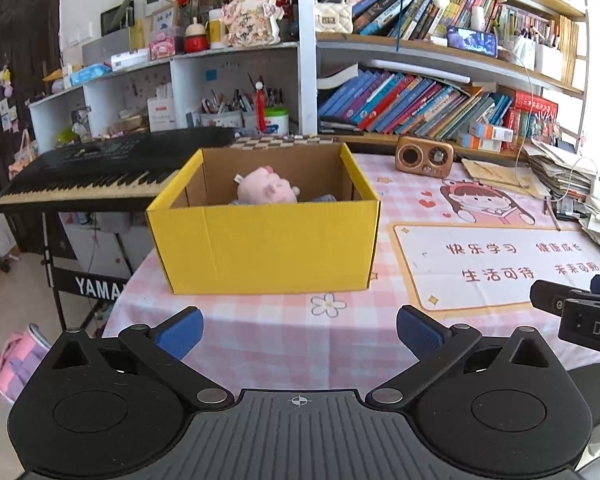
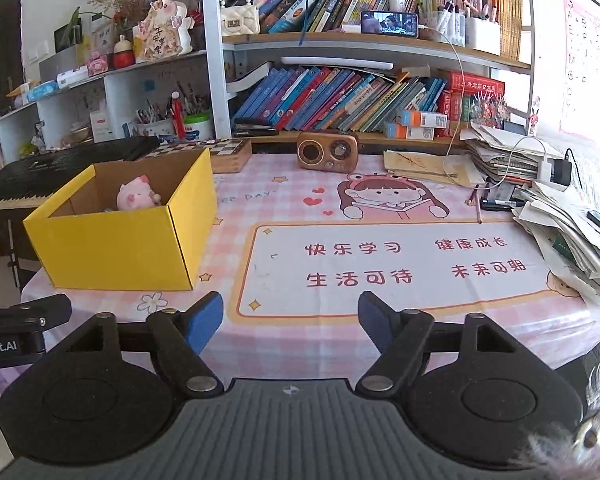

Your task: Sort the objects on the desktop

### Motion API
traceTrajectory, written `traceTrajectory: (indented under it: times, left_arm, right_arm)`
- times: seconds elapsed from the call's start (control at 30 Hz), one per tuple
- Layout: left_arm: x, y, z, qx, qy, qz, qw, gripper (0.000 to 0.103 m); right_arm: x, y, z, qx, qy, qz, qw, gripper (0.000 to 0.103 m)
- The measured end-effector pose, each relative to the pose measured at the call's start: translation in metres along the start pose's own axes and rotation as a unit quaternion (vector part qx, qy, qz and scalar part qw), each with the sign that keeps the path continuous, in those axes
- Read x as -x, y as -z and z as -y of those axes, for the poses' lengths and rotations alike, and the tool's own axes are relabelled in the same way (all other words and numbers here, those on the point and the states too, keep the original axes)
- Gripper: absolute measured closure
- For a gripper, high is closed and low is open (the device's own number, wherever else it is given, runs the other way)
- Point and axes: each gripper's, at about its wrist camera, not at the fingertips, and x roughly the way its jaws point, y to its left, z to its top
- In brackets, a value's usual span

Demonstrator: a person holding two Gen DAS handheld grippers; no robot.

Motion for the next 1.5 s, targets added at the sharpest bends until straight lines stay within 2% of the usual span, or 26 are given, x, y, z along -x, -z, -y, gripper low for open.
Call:
traceTrajectory:
  times: [0.07,0.23,0.43,1.13,1.5]
  left_arm:
    - [-0.001,0.001,0.0,0.002,0.0,-0.006,1.0,0.0]
    - [-0.001,0.004,0.0,0.004,0.001,-0.015,0.9999,0.0]
    - [0.004,0.006,0.0,0.004,0.001,-0.008,1.0,0.0]
    - [0.002,0.007,-0.005,0.007,-0.009,-0.025,0.9996,0.0]
    - [0.004,0.005,-0.005,-0.006,0.004,-0.018,0.9998,0.0]
  right_arm:
    - [0.001,-0.001,0.001,-0.002,-0.001,0.001,1.0,0.021]
    - [0.002,0.002,0.001,-0.007,-0.001,-0.008,1.0,0.018]
    - [0.003,0.003,0.0,-0.005,-0.005,-0.012,1.0,0.017]
    - [-0.003,0.004,-0.005,0.001,-0.008,-0.028,1.0,0.017]
    - [-0.006,0.004,-0.007,0.003,-0.008,-0.032,0.999,0.016]
